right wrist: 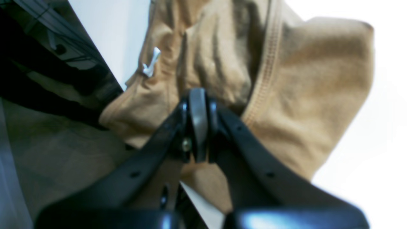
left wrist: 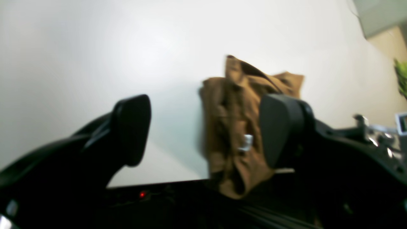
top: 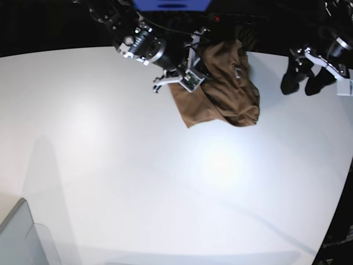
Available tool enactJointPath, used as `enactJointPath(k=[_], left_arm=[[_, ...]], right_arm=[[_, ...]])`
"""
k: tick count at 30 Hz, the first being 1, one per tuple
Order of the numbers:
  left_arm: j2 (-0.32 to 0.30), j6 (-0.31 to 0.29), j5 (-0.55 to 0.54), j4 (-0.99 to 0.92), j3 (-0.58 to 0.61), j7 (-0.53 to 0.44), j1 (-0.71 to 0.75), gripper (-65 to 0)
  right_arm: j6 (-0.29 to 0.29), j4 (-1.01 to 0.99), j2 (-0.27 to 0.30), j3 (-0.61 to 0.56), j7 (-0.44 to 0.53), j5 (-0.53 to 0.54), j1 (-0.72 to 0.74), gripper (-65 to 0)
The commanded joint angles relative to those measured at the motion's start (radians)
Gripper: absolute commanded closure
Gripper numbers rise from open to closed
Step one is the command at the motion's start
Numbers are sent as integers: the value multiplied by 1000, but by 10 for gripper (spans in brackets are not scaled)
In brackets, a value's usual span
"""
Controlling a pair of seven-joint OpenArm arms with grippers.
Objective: Layout the t-shirt on the table in an organized manner, then fold the t-shirt properly
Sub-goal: 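Grasp the bundle with the left gripper and drag it beside the right gripper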
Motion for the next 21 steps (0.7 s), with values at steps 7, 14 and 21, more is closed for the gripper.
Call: enactJointPath(k=[7, 14, 21], left_arm=[[22, -12, 134, -88, 164, -24, -69, -543], [59, -12, 209, -182, 249, -24, -130, -543], [59, -12, 273, -286, 341, -26, -187, -540]], right_arm=[[6, 27, -2, 2, 25, 13, 7, 0], [6, 44, -8, 91, 27, 13, -24, 0], [6, 62, -2, 94, 25, 13, -26, 0]])
